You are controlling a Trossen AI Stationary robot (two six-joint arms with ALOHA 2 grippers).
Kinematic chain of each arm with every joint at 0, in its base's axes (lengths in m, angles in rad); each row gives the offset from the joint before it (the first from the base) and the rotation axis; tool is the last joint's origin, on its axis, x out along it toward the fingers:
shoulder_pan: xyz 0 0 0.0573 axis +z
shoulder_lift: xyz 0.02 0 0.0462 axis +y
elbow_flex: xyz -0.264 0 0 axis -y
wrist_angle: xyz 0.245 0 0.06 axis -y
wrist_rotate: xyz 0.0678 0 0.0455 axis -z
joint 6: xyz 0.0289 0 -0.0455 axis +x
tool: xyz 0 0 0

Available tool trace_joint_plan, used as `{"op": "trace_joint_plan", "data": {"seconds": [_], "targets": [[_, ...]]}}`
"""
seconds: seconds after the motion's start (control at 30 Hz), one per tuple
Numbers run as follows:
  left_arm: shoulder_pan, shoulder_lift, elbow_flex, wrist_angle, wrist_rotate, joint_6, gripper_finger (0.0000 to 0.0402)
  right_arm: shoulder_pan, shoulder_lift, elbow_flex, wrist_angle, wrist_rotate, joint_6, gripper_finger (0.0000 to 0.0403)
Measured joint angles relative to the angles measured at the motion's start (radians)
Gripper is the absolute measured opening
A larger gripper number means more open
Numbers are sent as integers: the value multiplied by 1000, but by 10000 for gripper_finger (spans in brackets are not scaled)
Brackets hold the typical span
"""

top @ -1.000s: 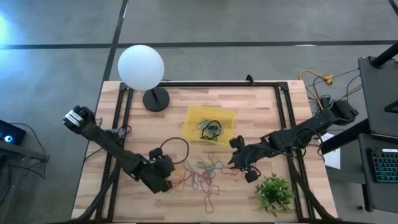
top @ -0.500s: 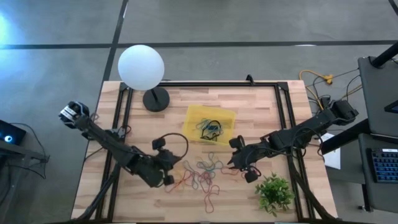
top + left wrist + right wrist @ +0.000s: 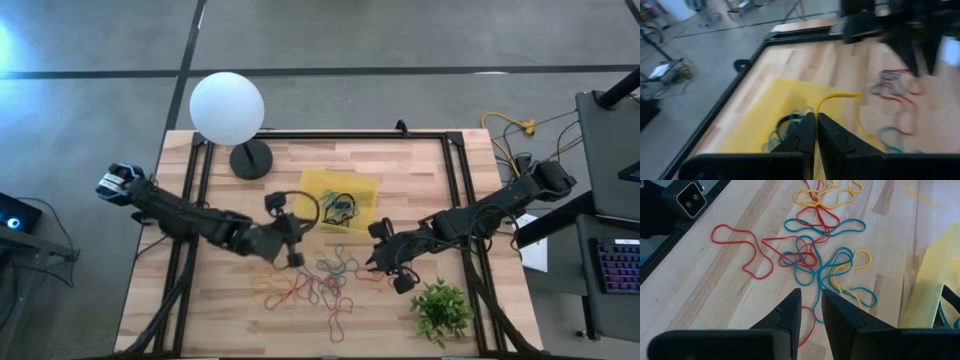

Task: Pick and place rubber bands into bin
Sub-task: Put the yellow rubber band into the yellow bin

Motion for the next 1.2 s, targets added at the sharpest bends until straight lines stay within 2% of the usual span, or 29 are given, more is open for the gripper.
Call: {"op": "trace_joint_plan", "data": {"seconds": [0.37,0.57,0.77,1.2], "targets": [[209,135,0,141,4,61,0,0,0,-32,51,0,-4,59],[316,186,0,176,133,67,0,0,0,-32,52,1,-3,60],[350,220,-1,177,136,40,2,0,0,-36,52,1,-3,59],[349,221,-1,175,136,51,93,-1,0,-46,55,1,-4,58]]}}
